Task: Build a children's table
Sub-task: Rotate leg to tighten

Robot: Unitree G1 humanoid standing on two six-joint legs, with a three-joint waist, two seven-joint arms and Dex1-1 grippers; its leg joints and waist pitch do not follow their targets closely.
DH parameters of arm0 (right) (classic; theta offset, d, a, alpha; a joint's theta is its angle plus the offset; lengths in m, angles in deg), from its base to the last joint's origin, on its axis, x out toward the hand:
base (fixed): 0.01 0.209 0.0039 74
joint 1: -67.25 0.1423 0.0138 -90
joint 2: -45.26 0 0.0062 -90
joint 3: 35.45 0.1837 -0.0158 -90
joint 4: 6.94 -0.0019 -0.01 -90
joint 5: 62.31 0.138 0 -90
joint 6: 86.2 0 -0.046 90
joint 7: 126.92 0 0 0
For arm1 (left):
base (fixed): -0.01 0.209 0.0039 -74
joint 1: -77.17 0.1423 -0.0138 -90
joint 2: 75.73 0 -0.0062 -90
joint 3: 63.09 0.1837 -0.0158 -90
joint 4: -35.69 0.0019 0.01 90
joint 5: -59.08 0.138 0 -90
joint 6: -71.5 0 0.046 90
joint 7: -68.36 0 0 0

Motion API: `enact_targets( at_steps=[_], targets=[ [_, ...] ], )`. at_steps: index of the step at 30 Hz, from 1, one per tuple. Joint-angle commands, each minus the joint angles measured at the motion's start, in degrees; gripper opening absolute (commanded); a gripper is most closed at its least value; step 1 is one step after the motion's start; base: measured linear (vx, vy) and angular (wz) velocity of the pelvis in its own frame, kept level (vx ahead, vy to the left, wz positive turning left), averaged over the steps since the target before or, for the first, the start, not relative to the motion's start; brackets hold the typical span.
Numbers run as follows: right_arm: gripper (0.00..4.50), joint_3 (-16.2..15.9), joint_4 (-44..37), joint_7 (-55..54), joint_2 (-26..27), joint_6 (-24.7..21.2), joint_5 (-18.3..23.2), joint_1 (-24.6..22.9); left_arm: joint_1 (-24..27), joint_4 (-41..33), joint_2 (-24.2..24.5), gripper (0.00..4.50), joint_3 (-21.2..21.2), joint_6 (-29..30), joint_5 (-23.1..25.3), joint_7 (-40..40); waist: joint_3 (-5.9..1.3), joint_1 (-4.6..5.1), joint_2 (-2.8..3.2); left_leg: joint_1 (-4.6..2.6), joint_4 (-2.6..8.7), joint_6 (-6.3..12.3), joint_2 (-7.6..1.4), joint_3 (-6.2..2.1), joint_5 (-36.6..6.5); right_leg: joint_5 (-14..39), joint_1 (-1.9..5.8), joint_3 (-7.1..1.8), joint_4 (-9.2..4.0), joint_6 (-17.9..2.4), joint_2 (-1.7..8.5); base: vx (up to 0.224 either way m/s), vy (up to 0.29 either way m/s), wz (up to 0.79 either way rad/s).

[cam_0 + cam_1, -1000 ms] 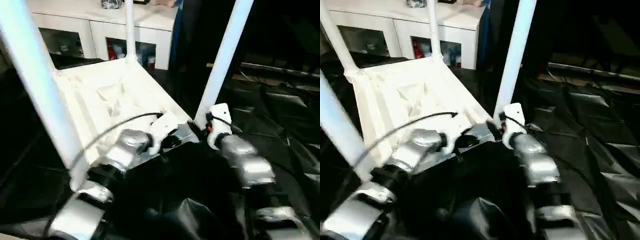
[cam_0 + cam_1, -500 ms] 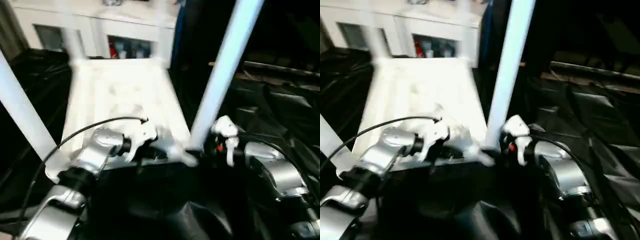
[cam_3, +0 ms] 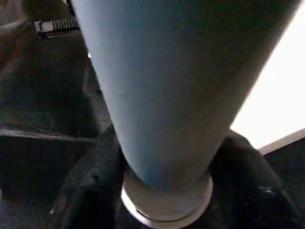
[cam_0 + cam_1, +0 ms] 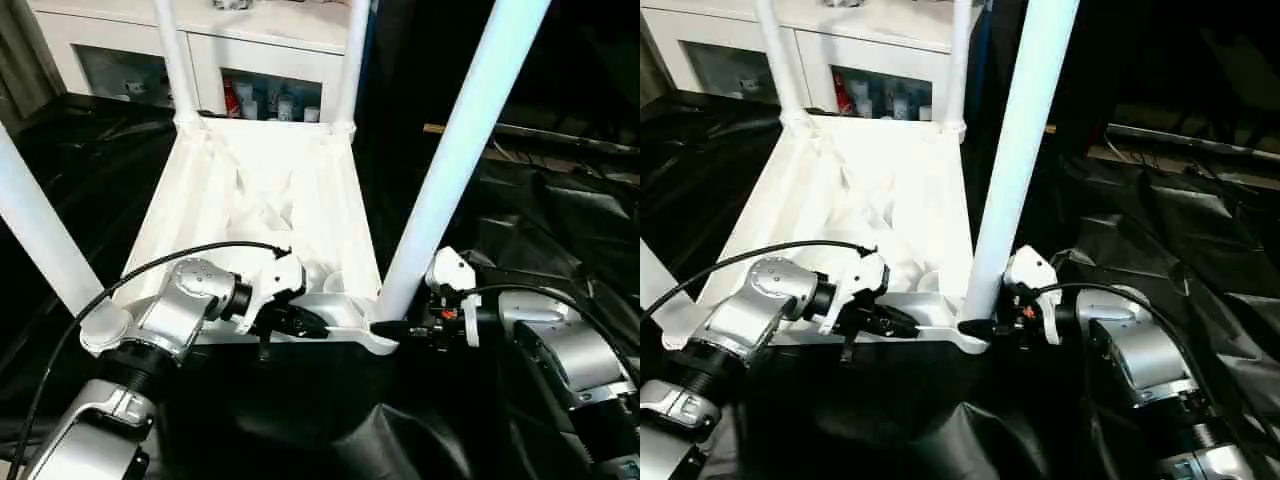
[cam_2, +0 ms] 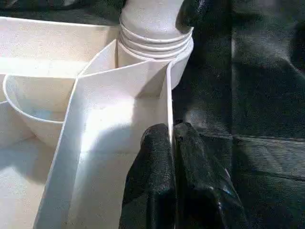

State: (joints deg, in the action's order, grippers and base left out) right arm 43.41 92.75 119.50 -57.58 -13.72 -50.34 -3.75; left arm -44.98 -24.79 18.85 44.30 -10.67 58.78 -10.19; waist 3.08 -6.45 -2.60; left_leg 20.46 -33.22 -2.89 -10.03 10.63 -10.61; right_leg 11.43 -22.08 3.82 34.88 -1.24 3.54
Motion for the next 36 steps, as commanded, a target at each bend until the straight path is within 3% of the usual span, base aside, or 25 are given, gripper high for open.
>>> enact_targets(
  at_steps=[1, 9, 14, 17, 18, 19, 20, 22, 23, 24, 25, 27, 30, 33, 36],
  targets=[
    [2.24, -1.9, -0.9, 2.4, -0.5, -0.8, 0.9, -0.8, -0.5, -1.9, -1.0, 0.0, 0.0, 0.0, -2.6, 0.1, -3.17, 0.09, -0.32, -0.65, 3.72, 3.09, -3.95, -1.35, -9.3, 11.6, 2.3, -3.36, -4.31, -11.7, 5.77, 0.0, 0.0, 0.0],
    [2.04, -2.2, -1.3, 2.1, 0.0, -1.0, 0.9, -1.7, 0.0, -2.6, -0.9, 0.0, -0.2, 0.5, -2.5, 0.0, -3.21, 0.08, -0.41, -0.58, 3.63, 3.31, -3.91, -1.34, -8.7, 10.8, 2.36, -3.33, -4.17, -11.8, 5.75, 0.0, 0.0, 0.0],
    [2.04, 0.7, 3.3, -7.7, 5.6, -2.3, 0.2, -1.2, -0.5, -1.0, -3.2, 0.0, -0.8, 1.2, -1.0, 5.8, -2.99, 0.27, -0.3, -0.57, 3.79, 2.61, -3.87, -1.43, -10.0, 13.3, 2.18, -3.32, -4.48, -11.5, 5.82, 0.0, 0.0, 0.0],
    [2.04, 2.7, 8.6, -21.3, 10.7, -1.9, -4.0, 0.0, -1.5, 1.5, -5.8, 0.0, -1.1, 1.8, 0.9, 12.0, -2.55, 1.23, -0.45, -0.55, 4.16, 0.53, -3.62, -1.69, -13.6, 21.3, 1.97, -3.16, -5.37, -9.4, 5.87, 0.0, 0.0, 0.0],
    [2.03, 2.7, 8.6, -21.4, 10.7, -1.9, -4.0, 0.0, -1.5, 1.5, -5.8, 0.0, -1.1, 1.8, 0.9, 12.0, -2.43, 1.93, -0.58, -0.41, 4.33, -0.61, -3.31, -2.16, -15.8, 28.4, 2.24, -2.8, -5.86, -7.0, 6.0, 0.0, 0.0, 0.0],
    [2.03, 3.2, 10.0, -25.1, 12.6, -1.9, -4.8, 0.5, -2.2, 3.1, -7.3, 0.0, -1.1, 1.8, 2.0, 15.2, -2.46, 2.04, -0.46, -0.27, 4.41, -0.82, -3.32, -2.32, -16.0, 30.1, 2.29, -2.75, -6.07, -6.2, 6.13, -0.058, 0.0, -0.15],
    [2.02, 3.6, 11.1, -28.7, 14.4, -1.8, -5.6, 1.1, -2.8, 4.3, -8.7, 0.0, -1.2, 2.1, 2.7, 18.0, -2.43, 2.02, -0.23, -0.69, 4.27, -0.93, -3.28, -2.39, -17.0, 32.9, 1.86, -2.73, -6.71, -4.6, 6.17, -0.07, -0.004, -0.14],
    [2.01, 5.2, 13.5, -37.3, 18.7, -2.4, -6.8, 2.6, -4.2, 6.7, -12.1, 0.0, -1.4, 3.2, 3.8, 24.1, -2.36, 2.24, -0.24, -1.63, 4.07, -1.37, -3.21, -2.36, -18.8, 34.2, 0.92, -2.86, -7.14, -4.6, 6.08, 0.0, 0.0, 0.0],
    [2.01, 5.5, 14.0, -38.9, 19.5, -2.6, -7.1, 2.9, -4.5, 7.1, -12.7, 0.0, -1.4, 3.5, 4.0, 25.2, -2.28, 2.48, -0.37, -1.43, 4.2, -1.58, -3.22, -2.5, -19.2, 34.3, 1.05, -2.77, -7.01, -4.7, 6.03, 0.0, 0.0, 0.0],
    [2.01, 6.0, 16.7, -46.7, 24.2, -3.2, -8.5, 4.8, -6.0, 9.4, -16.4, 0.0, -0.9, 4.2, 5.4, 31.3, -2.39, 2.64, -0.38, -1.2, 4.31, -1.51, -3.21, -2.66, -19.5, 34.0, 1.3, -2.58, -7.03, -4.5, 6.01, 0.0, 0.0, 0.0],
    [2.01, 6.0, 16.7, -46.7, 24.2, -3.2, -8.5, 4.8, -6.0, 9.4, -16.4, 0.0, -0.9, 4.2, 5.4, 31.3, -2.4, 2.98, -0.14, -1.38, 4.4, -1.8, -3.3, -2.63, -19.9, 32.9, 0.87, -2.72, -7.02, -4.9, 5.94, 0.0, 0.0, 0.0],
    [2.01, 4.3, 17.9, -48.4, 27.2, -2.0, -9.9, 5.6, -7.0, 10.8, -18.9, 0.0, 0.5, 2.8, 7.3, 33.9, -2.44, 3.04, -0.08, -1.39, 4.49, -1.24, -3.36, -2.69, -20.8, 31.6, 1.12, -2.75, -7.22, -5.0, 6.07, 0.0, 0.0, 0.0],
    [2.01, 3.7, 17.9, -47.6, 27.5, -1.1, -9.8, 5.7, -7.1, 11.2, -19.0, 0.0, 1.4, 2.0, 8.1, 33.5, -2.57, 2.93, 0.06, -1.06, 4.77, -0.57, -3.49, -2.58, -19.6, 27.4, 1.39, -2.97, -6.87, -5.7, 5.97, 0.0, 0.0, 0.0],
    [2.72, 5.7, 16.8, -44.6, 27.3, -1.5, -7.0, 5.5, -6.8, 11.1, -17.9, 0.0, 1.2, 1.6, 8.2, 32.3, -2.59, 2.8, 0.1, -1.09, 4.8, -0.12, -3.52, -2.36, -19.1, 24.5, 1.4, -3.19, -6.62, -6.9, 5.94, 0.0, 0.0, 0.0],
    [2.79, 6.2, 16.7, -42.3, 25.9, -0.4, -6.7, 5.7, -6.5, 11.0, -16.3, 0.0, 0.7, 1.2, 7.9, 30.5, -2.58, 2.73, 0.06, -1.1, 4.75, 0.08, -3.51, -2.29, -19.0, 24.7, 1.41, -3.23, -6.62, -7.2, 6.03, 0.0, 0.0, 0.0]
  ],
)
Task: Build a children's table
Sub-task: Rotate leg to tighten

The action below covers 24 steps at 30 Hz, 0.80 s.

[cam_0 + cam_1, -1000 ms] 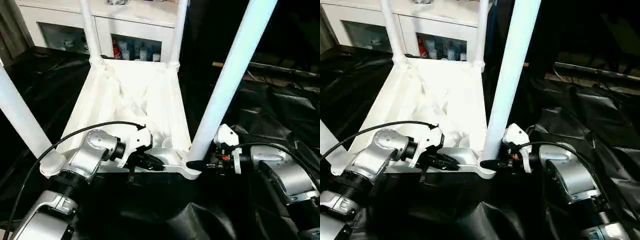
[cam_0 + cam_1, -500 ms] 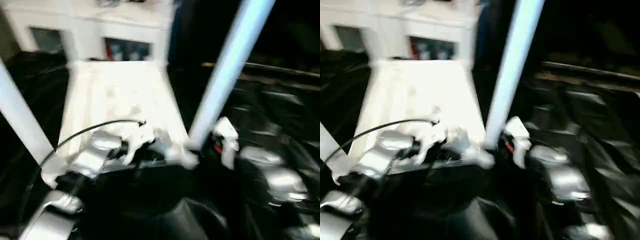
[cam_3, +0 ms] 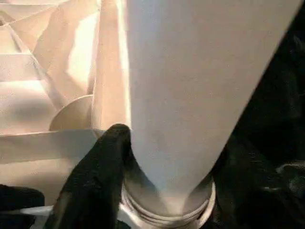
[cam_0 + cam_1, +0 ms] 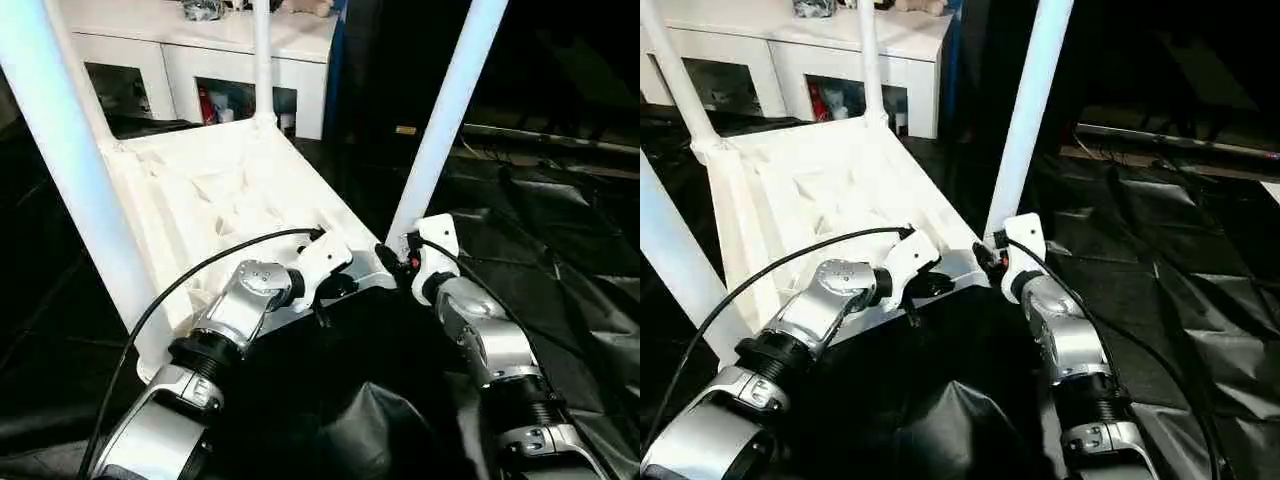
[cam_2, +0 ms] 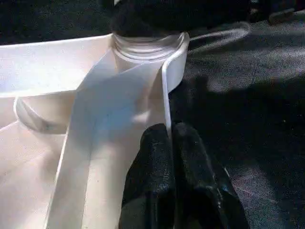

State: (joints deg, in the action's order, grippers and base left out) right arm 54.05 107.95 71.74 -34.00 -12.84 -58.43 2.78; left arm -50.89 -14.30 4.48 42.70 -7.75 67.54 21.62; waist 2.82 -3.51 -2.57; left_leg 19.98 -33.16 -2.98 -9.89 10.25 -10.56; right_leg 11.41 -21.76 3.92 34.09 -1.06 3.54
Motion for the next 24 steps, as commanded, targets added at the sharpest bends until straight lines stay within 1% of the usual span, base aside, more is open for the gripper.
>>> enact_targets(
  at_steps=[1, 2, 3, 4, 5, 6, 7, 9, 10, 11, 12, 13, 14, 15, 17, 19, 21, 22, 24],
  targets=[
    [3.09, -4.7, 0.9, 7.6, 1.2, -1.3, 1.9, -0.9, -0.4, 0.2, -1.2, 0.0, 2.1, -1.9, -1.2, -2.3, -2.38, -0.27, -0.02, -0.52, 4.65, 0.27, -3.62, -1.9, -18.6, 24.8, 1.24, -3.33, -5.81, -7.3, 6.1, 0.0, 0.0, 0.0],
    [3.09, -4.9, 0.6, 9.1, 0.5, -1.3, 2.2, -0.9, -0.3, 0.0, -0.8, 0.0, 1.9, -2.0, -1.4, -3.0, -2.41, -0.31, -0.03, -0.49, 4.62, 0.45, -3.64, -1.86, -18.4, 24.5, 1.31, -3.32, -5.77, -7.4, 6.07, 0.0, 0.0, 0.0],
    [3.15, -5.9, -0.7, 12.8, -1.3, -1.2, 2.8, -1.4, 0.0, -0.5, 0.3, 0.0, 2.1, -2.5, -1.7, -4.9, -2.39, -0.41, -0.27, -0.46, 4.57, 0.99, -3.64, -1.75, -18.0, 24.3, 1.34, -3.36, -5.88, -7.4, 6.07, 0.0, 0.0, 0.0],
    [3.15, -6.5, -1.6, 15.4, -2.5, -1.0, 3.2, -1.7, 0.2, -0.8, 1.0, 0.0, 2.2, -2.8, -1.8, -6.3, -2.45, -0.53, -0.17, -0.4, 4.57, 1.25, -3.72, -1.75, -17.3, 23.8, 1.37, -3.4, -5.71, -7.5, 6.11, 0.0, 0.0, 0.0],
    [3.15, -8.1, -3.7, 20.6, -5.2, -0.6, 3.9, -2.7, 0.6, -1.4, 2.7, 0.0, 2.7, -4.5, -2.0, -9.3, -2.48, -0.67, -0.19, -0.4, 4.59, 1.41, -3.76, -1.78, -17.1, 23.5, 1.47, -3.34, -5.73, -7.5, 6.11, 0.0, 0.0, 0.0],
    [3.15, -8.9, -5.4, 24.2, -7.1, -0.7, 4.6, -3.5, 1.1, -2.2, 3.9, 0.0, 2.8, -4.3, -2.5, -11.6, -2.57, -0.85, -0.26, -0.17, 4.56, 1.93, -3.86, -1.75, -15.9, 21.8, 1.72, -3.4, -5.45, -7.5, 6.12, 0.0, 0.0, 0.0],
    [3.15, -9.3, -6.2, 26.0, -8.2, -0.8, 5.0, -3.9, 1.3, -2.5, 4.5, 0.0, 2.9, -4.7, -2.8, -12.9, -2.57, -1.03, -0.23, -0.27, 4.53, 2.21, -3.96, -1.64, -15.3, 20.6, 1.61, -3.45, -5.38, -8.0, 6.11, 0.0, 0.0, 0.0],
    [3.15, -10.4, -9.4, 32.4, -12.2, -1.3, 6.4, -5.5, 2.3, -4.4, 6.8, 0.0, 2.7, -5.0, -4.5, -17.9, -2.65, -1.29, -0.28, -0.14, 4.48, 2.54, -4.04, -1.58, -14.6, 19.1, 1.85, -3.47, -5.03, -8.6, 6.08, 0.0, 0.0, 0.0],
    [3.15, -10.6, -10.6, 34.8, -13.8, -1.5, 7.0, -6.1, 2.8, -5.5, 7.6, 0.0, 2.5, -5.4, -5.5, -20.1, -2.77, -1.55, -0.24, -0.31, 4.41, 2.78, -4.16, -1.45, -13.5, 16.8, 1.69, -3.51, -4.75, -9.5, 6.0, 0.0, 0.0, 0.0],
    [3.15, -10.8, -11.5, 36.5, -15.0, -1.7, 7.4, -6.6, 3.3, -6.4, 8.3, 0.0, 2.3, -5.5, -6.4, -21.8, -2.84, -1.65, -0.2, -0.33, 4.37, 2.78, -4.19, -1.45, -12.9, 15.4, 1.74, -3.51, -4.52, -10.1, 6.03, 0.0, 0.0, 0.0],
    [3.15, -10.8, -12.3, 38.4, -16.1, -2.0, 7.7, -7.0, 3.6, -7.2, 9.0, 0.0, 2.1, -5.6, -7.3, -23.5, -2.9, -1.84, -0.16, -0.2, 4.31, 3.08, -4.13, -1.37, -11.7, 13.0, 1.95, -3.43, -4.25, -11.0, 5.94, 0.0, 0.0, 0.0],
    [3.15, -10.9, -13.0, 40.0, -17.0, -1.9, 7.9, -7.3, 3.9, -7.9, 9.6, 0.0, 1.9, -5.2, -8.0, -24.7, -2.96, -1.97, -0.18, -0.33, 4.16, 3.47, -4.19, -1.25, -11.0, 11.1, 1.87, -3.45, -4.06, -11.7, 5.98, 0.0, 0.0, 0.0],
    [3.15, -10.9, -13.7, 41.8, -18.2, -2.2, 8.2, -7.7, 4.3, -8.6, 10.6, 0.0, 1.9, -5.0, -8.6, -26.5, -3.03, -2.12, 0.02, -0.45, 4.09, 3.53, -4.24, -1.24, -10.7, 10.2, 1.77, -3.44, -3.87, -12.2, 5.95, 0.06, -0.001, 0.04],
    [3.15, -11.0, -14.5, 43.6, -19.5, -2.4, 8.8, -8.0, 4.7, -9.4, 12.0, 0.0, 2.0, -5.0, -9.3, -28.5, -3.18, -2.4, -0.06, -0.31, 4.01, 3.91, -4.22, -1.19, -9.0, 7.0, 2.08, -3.36, -3.38, -13.2, 5.78, 0.0, 0.0, 0.0],
    [3.15, -11.2, -15.2, 45.2, -20.7, -3.0, 9.5, -8.2, 5.0, -9.9, 13.3, 0.0, 2.1, -5.2, -9.6, -30.2, -3.15, -2.53, 0.08, -0.3, 3.97, 4.24, -4.24, -1.12, -8.1, 5.4, 2.03, -3.32, -3.21, -13.5, 5.69, 0.0, 0.0, 0.0],
    [3.15, -11.7, -15.7, 46.6, -21.6, -3.0, 9.6, -8.4, 5.4, -10.3, 14.4, 0.0, 1.8, -5.3, -10.1, -31.6, -3.14, -2.78, 0.07, -0.29, 3.95, 4.13, -4.3, -1.04, -8.0, 5.0, 2.16, -3.22, -3.1, -13.9, 5.75, 0.0, 0.0, 0.0],
    [3.15, -12.1, -15.9, 47.1, -21.9, -3.0, 9.6, -8.5, 5.7, -10.9, 14.9, 0.0, 1.6, -5.0, -10.5, -32.4, -3.05, -2.79, -0.11, -0.32, 4.01, 3.61, -4.31, -1.0, -8.9, 6.7, 2.16, -3.23, -3.29, -13.7, 5.86, 0.0, 0.0, 0.0],
    [3.15, -12.1, -15.9, 47.1, -21.9, -3.0, 9.6, -8.5, 5.7, -10.9, 14.9, 0.0, 1.6, -5.0, -10.5, -32.4, -3.02, -2.82, -0.11, -0.26, 4.04, 3.27, -4.28, -1.04, -9.2, 8.0, 2.2, -3.26, -3.36, -13.4, 5.94, 0.0, 0.0, 0.0],
    [2.89, -12.7, -16.1, 48.1, -22.0, -3.1, 9.4, -8.5, 6.0, -11.7, 15.1, 0.0, 1.4, -4.5, -10.8, -32.8, -2.97, -2.88, -0.21, -0.37, 4.06, 2.84, -4.23, -1.04, -9.9, 9.9, 2.12, -3.29, -3.57, -12.9, 5.94, 0.0, 0.0, 0.0]
  ],
)
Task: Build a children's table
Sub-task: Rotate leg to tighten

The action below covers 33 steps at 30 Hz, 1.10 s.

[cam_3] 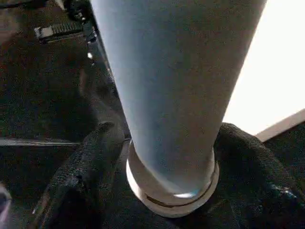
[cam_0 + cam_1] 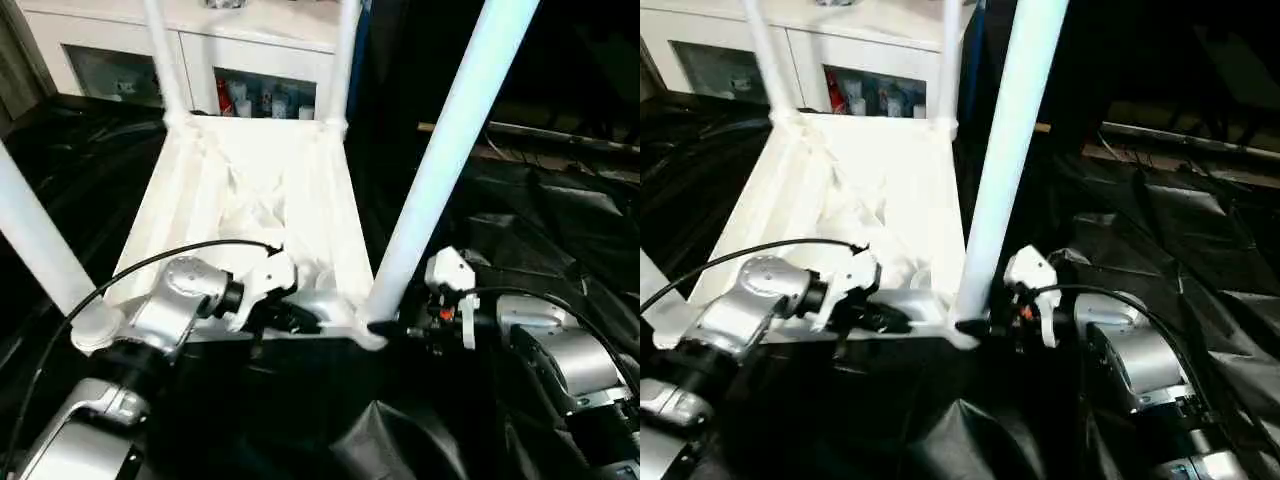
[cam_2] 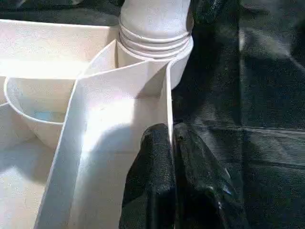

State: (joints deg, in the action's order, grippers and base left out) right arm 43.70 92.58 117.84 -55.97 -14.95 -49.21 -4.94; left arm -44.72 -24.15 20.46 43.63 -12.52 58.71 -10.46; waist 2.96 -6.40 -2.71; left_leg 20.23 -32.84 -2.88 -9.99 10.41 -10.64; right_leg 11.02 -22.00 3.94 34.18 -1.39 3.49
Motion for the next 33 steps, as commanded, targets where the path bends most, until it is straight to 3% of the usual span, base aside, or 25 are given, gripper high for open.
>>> enact_targets(
  at_steps=[1, 9, 17, 20, 23, 26, 29, 31, 33],
  targets=[
    [2.89, -2.4, -0.8, 2.2, 0.0, -1.0, 0.2, -0.7, -0.1, -2.1, -0.9, 0.0, 0.4, 0.4, -2.0, -0.7, -3.07, 0.04, -0.21, -0.56, 3.76, 2.67, -4.1, -1.21, -9.8, 10.9, 2.35, -3.33, -3.75, -12.3, 5.96, 0.0, 0.0, 0.0],
    [2.28, -2.8, -1.0, 3.1, -0.4, -1.6, 0.7, -0.4, 0.3, -3.1, -1.0, 0.0, 0.5, 1.0, -2.5, -0.9, -3.2, -0.03, -0.26, -0.55, 3.59, 2.83, -4.0, -1.18, -8.4, 9.2, 2.42, -3.33, -3.49, -12.1, 5.86, 0.0, 0.0, 0.0],
    [2.14, -2.7, -1.5, 2.8, -0.4, -2.2, 1.0, -1.1, 0.6, -3.7, -1.2, 0.0, 0.3, 1.5, -2.5, -0.7, -3.19, -0.01, -0.28, -0.54, 3.52, 3.14, -3.97, -1.19, -7.9, 9.2, 2.47, -3.28, -3.43, -12.1, 5.81, 0.0, 0.0, 0.0],
    [2.12, -1.9, -0.6, -1.9, 2.0, -1.9, 0.1, -1.7, 1.0, -4.6, -2.5, 0.0, -0.5, 2.5, -2.3, 2.8, -3.14, 0.03, -0.25, -0.55, 3.53, 3.11, -3.96, -1.18, -8.2, 9.4, 2.41, -3.29, -3.5, -12.1, 5.81, 0.0, 0.0, 0.0],
    [2.11, -1.1, 0.9, -6.6, 4.3, -1.5, -1.2, -1.7, 1.5, -5.5, -4.0, 0.0, -0.7, 3.6, -1.7, 6.0, -2.95, 0.25, -0.36, -0.55, 3.72, 2.13, -3.94, -1.29, -9.3, 12.1, 2.3, -3.31, -3.74, -11.5, 5.89, 0.0, 0.0, 0.0],
    [2.08, -0.7, 2.6, -15.5, 9.5, -1.7, -3.5, -2.1, 3.0, -8.2, -8.3, 0.0, 0.0, 7.2, 1.8, 15.8, -2.48, 1.23, -0.26, -0.57, 4.0, 0.24, -3.85, -1.57, -13.5, 20.6, 2.02, -3.32, -4.68, -9.6, 5.95, 0.0, 0.0, 0.0],
    [2.06, -0.3, 3.8, -22.3, 13.4, -2.5, -5.2, -1.7, 3.9, -10.0, -11.9, 0.0, 0.3, 11.3, 3.8, 22.7, -2.39, 1.67, -0.31, -0.28, 4.14, 0.11, -3.7, -1.77, -14.1, 24.2, 2.1, -3.21, -5.07, -7.9, 5.89, 0.0, 0.0, 0.0],
    [2.05, 0.5, 5.6, -27.9, 16.4, -2.5, -6.3, -0.8, 3.4, -9.1, -14.5, 0.0, 0.2, 12.7, 5.2, 27.5, -2.35, 1.97, -0.33, -0.71, 4.03, -0.17, -3.49, -1.8, -15.6, 27.7, 1.57, -3.2, -5.65, -6.7, 5.85, 0.0, 0.0, 0.0],
    [2.04, 1.7, 9.0, -37.2, 21.0, -1.6, -8.8, 1.1, 1.7, -6.1, -17.5, 0.0, 0.9, 13.1, 7.1, 33.0, -2.31, 2.39, -0.31, -0.66, 4.11, -0.36, -3.34, -1.92, -16.0, 29.0, 1.38, -3.12, -5.95, -5.8, 5.74, 0.0, 0.0, 0.0]
  ],
)
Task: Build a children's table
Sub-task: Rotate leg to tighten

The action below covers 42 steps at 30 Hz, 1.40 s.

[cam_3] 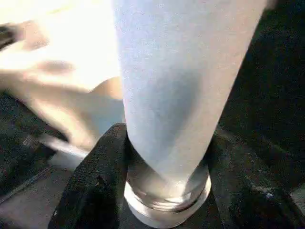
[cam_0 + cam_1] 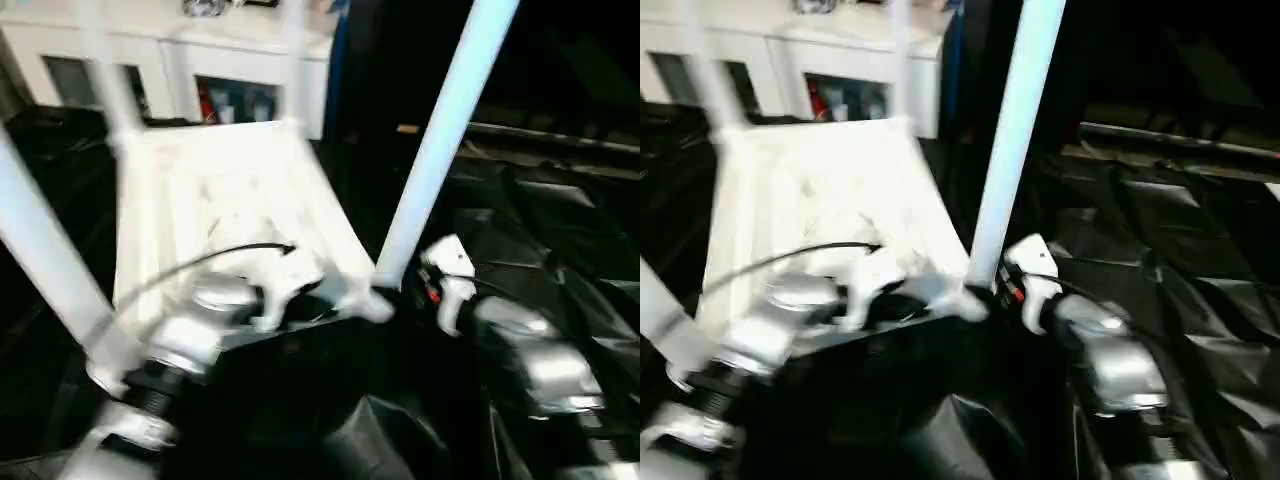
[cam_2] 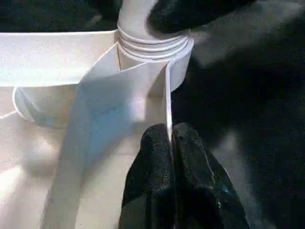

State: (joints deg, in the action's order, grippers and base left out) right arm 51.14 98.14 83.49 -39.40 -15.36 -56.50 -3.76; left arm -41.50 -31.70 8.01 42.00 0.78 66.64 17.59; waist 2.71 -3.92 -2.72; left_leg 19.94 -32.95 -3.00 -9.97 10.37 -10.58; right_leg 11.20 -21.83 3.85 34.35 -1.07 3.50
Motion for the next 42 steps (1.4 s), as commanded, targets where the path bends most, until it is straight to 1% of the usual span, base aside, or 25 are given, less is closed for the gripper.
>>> enact_targets(
  at_steps=[1, 2, 3, 6, 7, 9, 13, 14, 15, 16, 18, 19, 20, 21, 23, 24, 25, 26, 27, 28, 29, 32, 35, 37, 42],
  targets=[
    [2.04, -5.4, 4.2, -4.9, 5.4, -1.2, -2.0, 0.3, -1.9, 2.1, -5.7, 0.0, 2.7, -0.3, -0.4, 6.1, -2.09, -0.04, -0.23, -0.53, 4.19, -0.23, -3.33, -1.9, -16.5, 29.3, 1.1, -3.02, -6.21, -5.9, 5.73, 0.0, 0.0, 0.0],
    [2.04, -5.4, 4.2, -4.9, 5.4, -1.2, -2.0, 0.3, -1.9, 2.1, -5.7, 0.0, 2.7, -0.3, -0.4, 6.1, -2.05, 0.14, -0.16, -0.65, 4.19, -0.31, -3.32, -1.88, -17.0, 29.5, 0.86, -3.07, -6.3, -5.8, 5.67, 0.0, 0.0, 0.0],
    [2.04, -5.0, 5.3, -7.3, 7.0, -1.5, -2.7, 1.1, -2.4, 2.6, -6.8, 0.0, 3.2, 0.0, 0.3, 7.2, -2.38, 0.1, 0.04, -0.61, 4.2, -0.01, -3.41, -1.89, -16.2, 26.5, 1.13, -3.22, -6.11, -6.0, 5.67, 0.0, 0.0, 0.0],
    [2.04, -6.9, 5.6, -6.0, 7.7, -0.5, -4.0, 1.7, -2.6, 1.9, -8.4, 0.0, 3.6, 0.8, 0.6, 7.7, -2.29, 0.33, -0.02, -0.25, 4.37, 0.51, -3.47, -1.9, -16.3, 23.8, 1.37, -3.15, -5.83, -6.6, 5.51, 0.0, 0.0, 0.0],
    [2.04, -6.4, 5.4, -6.1, 8.0, -0.4, -3.6, 1.7, -2.5, 1.6, -8.5, 0.0, 3.5, 1.0, 0.7, 7.8, -2.31, 0.31, 0.06, -0.24, 4.36, 0.56, -3.47, -1.88, -16.2, 23.4, 1.35, -3.21, -5.8, -6.6, 5.55, 0.0, 0.0, 0.0],
    [2.72, -4.3, 4.4, -4.8, 8.7, -0.8, -0.8, 1.6, -2.0, 0.9, -7.9, 0.0, 3.5, 0.8, 0.5, 7.0, -2.44, 0.32, 0.02, -0.18, 4.34, 1.05, -3.5, -1.78, -15.3, 21.0, 1.44, -3.34, -5.55, -7.3, 5.56, 0.0, 0.0, 0.0],
    [2.84, -4.8, 3.0, -1.0, 7.1, -1.0, 0.4, 1.3, -1.4, 0.2, -6.3, 0.0, 3.2, -0.5, -0.7, 4.5, -2.5, 0.23, -0.11, -0.06, 4.26, 1.67, -3.52, -1.64, -13.8, 18.4, 1.59, -3.38, -5.28, -8.2, 5.58, 0.0, 0.0, 0.0],
    [2.84, -6.8, 1.1, 4.5, 3.6, -1.0, 0.7, 0.7, -1.0, -0.9, -4.3, 0.0, 2.7, -0.4, -2.0, 1.8, -2.51, 0.25, -0.07, 0.09, 4.29, 1.81, -3.52, -1.66, -13.5, 17.8, 1.76, -3.34, -5.13, -8.4, 5.55, 0.0, 0.0, 0.0],
    [2.84, -8.1, 0.1, 7.8, 1.4, -0.5, 0.5, 0.3, -0.6, -1.3, -2.9, 0.0, 2.8, -1.6, -2.8, -0.7, -2.66, -0.05, -0.14, 0.05, 4.08, 2.27, -3.5, -1.6, -12.8, 16.7, 2.05, -3.29, -5.05, -8.5, 5.57, 0.0, 0.0, 0.0],
    [2.84, -8.2, 0.1, 7.9, 1.3, -0.5, 0.5, 0.3, -0.6, -1.3, -2.9, 0.0, 2.8, -1.6, -2.8, -0.8, -2.58, -0.09, -0.17, 0.19, 4.03, 2.87, -3.53, -1.52, -12.0, 15.0, 2.0, -3.42, -4.85, -8.9, 5.57, 0.0, 0.0, 0.0],
    [2.84, -10.0, -1.9, 14.7, -3.1, 1.3, 0.5, -0.6, 0.1, -2.4, 0.3, 0.0, 3.1, -3.0, -3.8, -5.9, -2.54, -0.12, -0.23, 0.16, 3.99, 3.54, -3.5, -1.42, -11.9, 15.9, 2.02, -3.33, -5.0, -8.9, 5.57, 0.0, 0.0, 0.0],
    [2.84, -10.0, -1.9, 14.7, -3.1, 1.3, 0.5, -0.6, 0.1, -2.4, 0.3, 0.0, 3.1, -3.0, -3.8, -5.9, -2.54, -0.12, -0.23, 0.16, 3.99, 3.54, -3.5, -1.42, -11.9, 15.9, 2.02, -3.33, -5.0, -8.9, 5.57, 0.0, 0.0, 0.0],
    [2.84, -9.5, -3.3, 18.7, -5.8, 1.3, 1.7, -0.8, 0.5, -3.0, 2.7, 0.0, 2.9, -4.0, -5.1, -9.9, -2.5, -0.11, -0.16, 0.2, 3.99, 3.59, -3.55, -1.37, -11.6, 16.1, 1.91, -3.39, -5.01, -9.0, 5.63, 0.0, 0.0, 0.0],
    [2.84, -9.2, -4.0, 20.8, -7.3, 1.1, 2.4, -0.9, 0.8, -3.4, 4.0, 0.0, 2.8, -5.0, -6.0, -12.4, -2.64, -0.32, -0.07, 0.12, 3.96, 3.67, -3.48, -1.46, -11.4, 16.5, 2.11, -3.26, -5.04, -9.1, 5.68, 0.0, 0.0, 0.0],
    [2.84, -8.9, -5.0, 23.5, -9.2, 0.8, 3.3, -0.9, 1.1, -3.7, 5.6, 0.0, 2.6, -5.9, -7.1, -15.6, -2.62, -0.22, -0.06, 0.07, 3.97, 4.08, -3.79, -1.38, -10.6, 13.5, 2.01, -3.37, -4.64, -10.0, 5.45, 0.0, 0.0, 0.0],
    [2.84, -9.0, -6.3, 27.3, -11.8, 0.1, 4.4, -1.1, 1.3, -4.2, 7.6, 0.0, 2.3, -6.7, -8.5, -19.4, -2.65, -0.44, 0.05, -0.1, 3.96, 4.26, -3.76, -1.39, -10.8, 13.0, 2.05, -3.26, -4.56, -10.6, 5.44, 0.0, 0.0, 0.0],
    [2.84, -9.1, -6.4, 27.7, -12.1, 0.1, 4.5, -1.1, 1.3, -4.2, 7.8, 0.0, 2.2, -6.8, -8.7, -19.8, -2.65, -0.44, 0.05, -0.1, 3.96, 4.26, -3.76, -1.39, -10.8, 13.0, 2.05, -3.26, -4.56, -10.6, 5.44, 0.0, 0.0, 0.0],
    [2.84, -9.6, -7.3, 30.7, -14.3, -0.6, 4.8, -1.2, 1.2, -4.5, 9.6, 0.0, 2.1, -6.3, -9.8, -22.7, -2.55, -0.8, 0.13, -0.58, 3.96, 4.21, -3.99, -1.18, -11.3, 12.5, 1.57, -3.37, -4.52, -11.4, 5.32, 0.0, 0.0, 0.0],
    [2.84, -9.8, -7.5, 31.6, -15.0, -0.9, 4.7, -1.2, 1.1, -4.5, 10.2, 0.0, 2.2, -5.9, -10.0, -23.4, -2.53, -0.95, 0.14, -0.48, 4.01, 4.08, -3.99, -1.22, -11.3, 12.6, 1.7, -3.36, -4.46, -11.6, 5.35, 0.0, 0.0, 0.0],
    [2.84, -9.9, -7.5, 31.8, -15.2, -0.9, 4.7, -1.2, 1.0, -4.5, 10.4, 0.0, 2.2, -5.8, -10.1, -23.7, -2.6, -1.28, 0.24, -0.61, 4.02, 3.74, -4.08, -1.14, -10.9, 11.9, 1.65, -3.39, -4.3, -11.9, 5.38, 0.0, 0.0, 0.0],
    [2.84, -10.7, -7.7, 33.7, -16.7, -0.8, 4.3, -1.3, 1.0, -4.6, 12.1, 0.0, 2.6, -5.5, -10.7, -26.5, -2.59, -1.31, -0.02, -0.51, 4.07, 3.51, -4.09, -1.17, -10.8, 11.3, 1.78, -3.39, -4.14, -12.2, 5.4, 0.0, 0.0, 0.0],
    [2.84, -11.0, -8.0, 36.1, -17.6, -0.8, 4.9, -1.4, 1.0, -4.6, 13.9, 0.0, 2.8, -5.2, -11.6, -29.8, -2.6, -1.37, 0.01, -0.41, 4.03, 3.24, -4.04, -1.15, -10.2, 10.0, 1.89, -3.38, -3.98, -12.6, 5.56, 0.0, 0.0, 0.0],
    [2.84, -11.0, -8.3, 36.9, -17.6, -1.0, 5.7, -1.3, 0.9, -4.5, 14.3, 0.0, 3.0, -5.3, -11.9, -30.9, -2.61, -1.42, -0.26, -0.31, 3.98, 3.11, -3.99, -1.12, -9.8, 9.7, 2.03, -3.39, -3.91, -12.8, 5.58, 0.0, 0.0, 0.0],
    [2.84, -11.1, -8.5, 37.1, -17.4, -1.1, 6.1, -1.3, 0.9, -4.5, 14.4, 0.0, 3.0, -5.4, -12.2, -31.3, -2.59, -1.54, -0.11, -0.37, 3.96, 3.06, -4.01, -1.14, -9.6, 9.9, 2.04, -3.39, -3.88, -12.9, 5.66, 0.0, 0.0, 0.0],
    [2.84, -11.6, -8.7, 37.6, -17.1, -1.1, 6.6, -1.2, 0.7, -4.3, 13.9, 0.0, 3.2, -5.7, -12.7, -31.6, -2.62, -1.61, -0.2, -0.36, 3.88, 2.86, -3.98, -1.13, -9.1, 9.1, 2.13, -3.37, -3.76, -13.0, 5.62, 0.0, 0.0, 0.0]
  ],
)
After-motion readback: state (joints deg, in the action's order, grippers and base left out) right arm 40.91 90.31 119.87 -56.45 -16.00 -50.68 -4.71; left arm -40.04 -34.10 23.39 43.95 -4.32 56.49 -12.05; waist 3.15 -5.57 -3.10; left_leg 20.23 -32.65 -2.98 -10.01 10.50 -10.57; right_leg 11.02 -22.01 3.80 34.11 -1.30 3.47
